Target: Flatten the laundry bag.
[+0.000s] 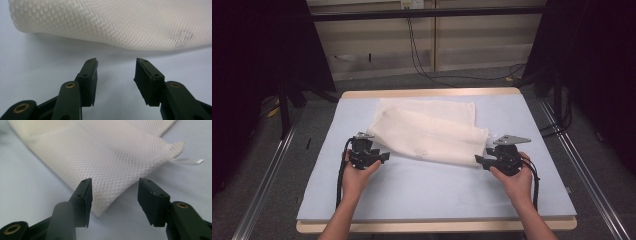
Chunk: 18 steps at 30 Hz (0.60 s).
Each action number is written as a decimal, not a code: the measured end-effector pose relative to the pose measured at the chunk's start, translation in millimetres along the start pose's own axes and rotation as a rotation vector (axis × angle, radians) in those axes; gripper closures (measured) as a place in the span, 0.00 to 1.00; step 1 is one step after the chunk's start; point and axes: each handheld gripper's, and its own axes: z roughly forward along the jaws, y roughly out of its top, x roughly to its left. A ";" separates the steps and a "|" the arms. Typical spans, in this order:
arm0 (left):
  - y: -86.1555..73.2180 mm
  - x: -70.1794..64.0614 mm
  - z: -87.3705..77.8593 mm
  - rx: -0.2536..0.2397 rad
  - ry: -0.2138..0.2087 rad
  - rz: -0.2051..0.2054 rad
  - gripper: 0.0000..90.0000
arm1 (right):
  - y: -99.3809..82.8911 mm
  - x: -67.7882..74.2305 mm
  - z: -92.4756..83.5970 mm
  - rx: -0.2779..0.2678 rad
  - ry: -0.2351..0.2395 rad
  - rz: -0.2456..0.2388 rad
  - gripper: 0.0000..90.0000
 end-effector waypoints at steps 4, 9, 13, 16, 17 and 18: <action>-4.3 -1.8 -2.2 -0.008 0.004 0.017 0.55 | 5.4 -3.6 0.8 -0.014 -0.018 0.022 0.46; -8.4 -4.8 -3.7 -0.013 -0.007 0.046 0.46 | 7.9 -12.4 11.4 0.013 -0.042 0.038 0.44; -10.5 -7.8 -1.9 -0.005 -0.044 0.080 0.40 | 11.4 -14.8 16.0 0.014 -0.038 0.053 0.45; -10.3 -9.1 -0.3 -0.010 -0.034 0.082 0.35 | 12.7 -17.7 18.6 0.010 -0.020 0.077 0.45; -10.1 -7.9 0.2 -0.010 -0.035 0.092 0.32 | 14.4 -19.4 21.2 0.008 -0.016 0.105 0.43; -10.5 -7.4 1.2 -0.021 -0.038 0.090 0.31 | 15.0 -19.9 21.9 0.012 -0.014 0.113 0.41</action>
